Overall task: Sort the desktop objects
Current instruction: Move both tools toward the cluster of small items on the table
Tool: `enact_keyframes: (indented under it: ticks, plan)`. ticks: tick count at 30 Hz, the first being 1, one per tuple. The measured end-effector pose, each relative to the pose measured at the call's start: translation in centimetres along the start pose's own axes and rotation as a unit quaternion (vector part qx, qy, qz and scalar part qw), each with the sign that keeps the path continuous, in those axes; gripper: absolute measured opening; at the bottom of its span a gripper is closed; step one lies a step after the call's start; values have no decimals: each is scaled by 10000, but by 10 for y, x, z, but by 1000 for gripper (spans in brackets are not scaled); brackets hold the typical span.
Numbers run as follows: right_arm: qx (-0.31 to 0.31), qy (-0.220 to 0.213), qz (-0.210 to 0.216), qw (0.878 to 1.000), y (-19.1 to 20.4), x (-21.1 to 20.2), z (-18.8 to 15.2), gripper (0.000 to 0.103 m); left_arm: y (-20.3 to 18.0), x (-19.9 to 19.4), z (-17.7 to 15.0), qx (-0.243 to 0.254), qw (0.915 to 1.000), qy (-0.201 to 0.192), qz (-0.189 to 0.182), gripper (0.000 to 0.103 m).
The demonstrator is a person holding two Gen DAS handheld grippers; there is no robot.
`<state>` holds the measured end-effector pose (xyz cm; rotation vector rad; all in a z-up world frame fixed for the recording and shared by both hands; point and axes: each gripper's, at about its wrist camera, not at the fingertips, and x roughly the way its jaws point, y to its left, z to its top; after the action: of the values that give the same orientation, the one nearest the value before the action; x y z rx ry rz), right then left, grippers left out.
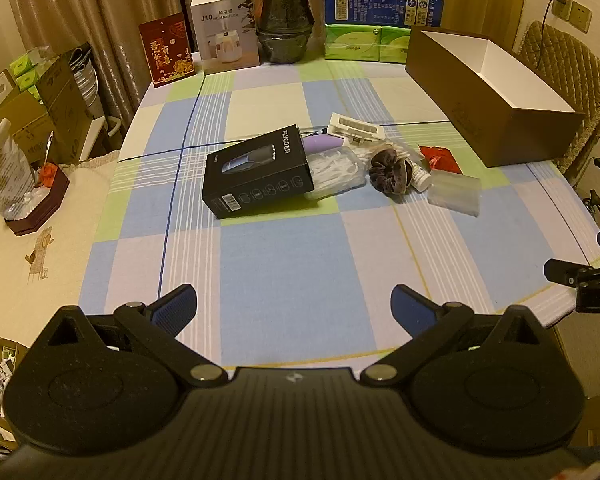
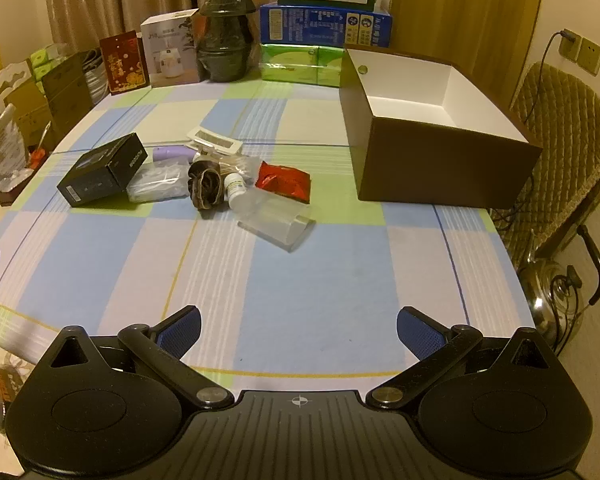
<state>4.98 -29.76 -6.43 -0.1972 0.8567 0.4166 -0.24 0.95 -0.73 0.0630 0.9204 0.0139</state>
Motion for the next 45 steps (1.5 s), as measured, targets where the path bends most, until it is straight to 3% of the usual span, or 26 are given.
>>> enact_keyframes:
  ticks: [21, 45]
  plan:
    - [-13, 74, 68, 9999, -7, 16, 10, 101, -1, 15, 11, -110, 9998, 119, 82, 102]
    - [-493, 102, 648, 9966, -31, 67, 49, 101, -17, 58, 46, -361, 9973, 360, 519, 102]
